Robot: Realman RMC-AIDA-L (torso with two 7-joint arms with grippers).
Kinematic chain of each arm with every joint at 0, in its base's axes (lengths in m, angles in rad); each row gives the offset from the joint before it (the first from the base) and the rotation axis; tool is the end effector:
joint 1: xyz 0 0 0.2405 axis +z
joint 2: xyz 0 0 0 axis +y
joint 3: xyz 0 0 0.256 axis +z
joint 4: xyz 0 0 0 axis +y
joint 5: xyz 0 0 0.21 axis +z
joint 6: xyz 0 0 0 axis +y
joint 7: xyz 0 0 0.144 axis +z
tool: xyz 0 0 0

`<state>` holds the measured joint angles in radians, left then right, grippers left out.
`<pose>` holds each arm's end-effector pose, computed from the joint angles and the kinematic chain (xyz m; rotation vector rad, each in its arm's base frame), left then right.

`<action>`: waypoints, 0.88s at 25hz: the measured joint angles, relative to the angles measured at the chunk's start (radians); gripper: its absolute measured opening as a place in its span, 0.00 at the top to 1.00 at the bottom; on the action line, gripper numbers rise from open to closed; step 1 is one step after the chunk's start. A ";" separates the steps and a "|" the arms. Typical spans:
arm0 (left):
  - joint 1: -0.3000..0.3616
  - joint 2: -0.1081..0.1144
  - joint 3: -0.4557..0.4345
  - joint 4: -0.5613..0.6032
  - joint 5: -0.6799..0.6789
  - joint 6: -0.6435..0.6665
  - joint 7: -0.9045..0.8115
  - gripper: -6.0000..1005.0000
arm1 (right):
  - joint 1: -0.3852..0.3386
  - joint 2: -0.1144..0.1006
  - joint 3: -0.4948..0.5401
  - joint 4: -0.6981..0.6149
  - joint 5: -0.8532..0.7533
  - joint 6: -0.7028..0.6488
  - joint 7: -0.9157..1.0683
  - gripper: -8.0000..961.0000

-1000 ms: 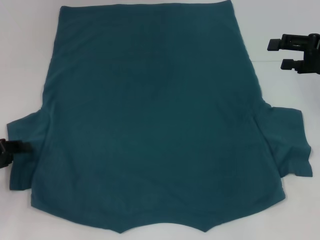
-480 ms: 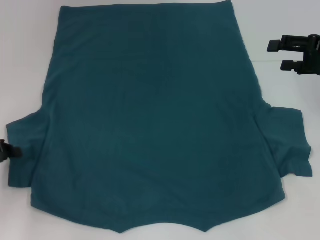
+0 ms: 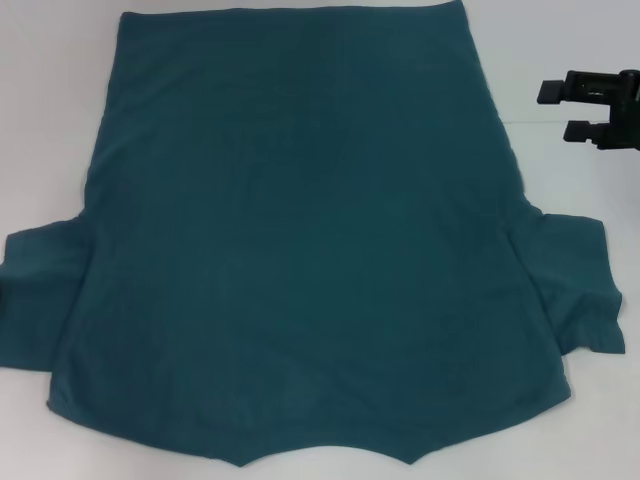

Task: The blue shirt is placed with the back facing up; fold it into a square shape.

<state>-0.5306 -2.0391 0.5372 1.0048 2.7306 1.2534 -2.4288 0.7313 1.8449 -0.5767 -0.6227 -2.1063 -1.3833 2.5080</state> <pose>-0.3602 0.3536 0.1039 -1.8255 -1.5567 -0.0003 0.2544 0.4236 0.1080 -2.0540 1.7764 0.7698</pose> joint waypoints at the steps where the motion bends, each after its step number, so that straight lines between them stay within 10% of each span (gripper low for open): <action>1: -0.009 0.001 0.000 0.000 0.022 -0.003 -0.006 0.99 | 0.000 0.000 0.000 0.000 0.000 0.000 0.000 0.05; 22: -0.096 0.020 0.069 0.130 0.125 0.130 -0.115 0.99 | 0.006 -0.003 -0.005 -0.003 0.000 0.013 -0.002 0.05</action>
<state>-0.6261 -2.0186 0.6064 1.1343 2.8556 1.3839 -2.5439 0.7369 1.8422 -0.5820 -0.6258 -2.1061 -1.3703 2.5064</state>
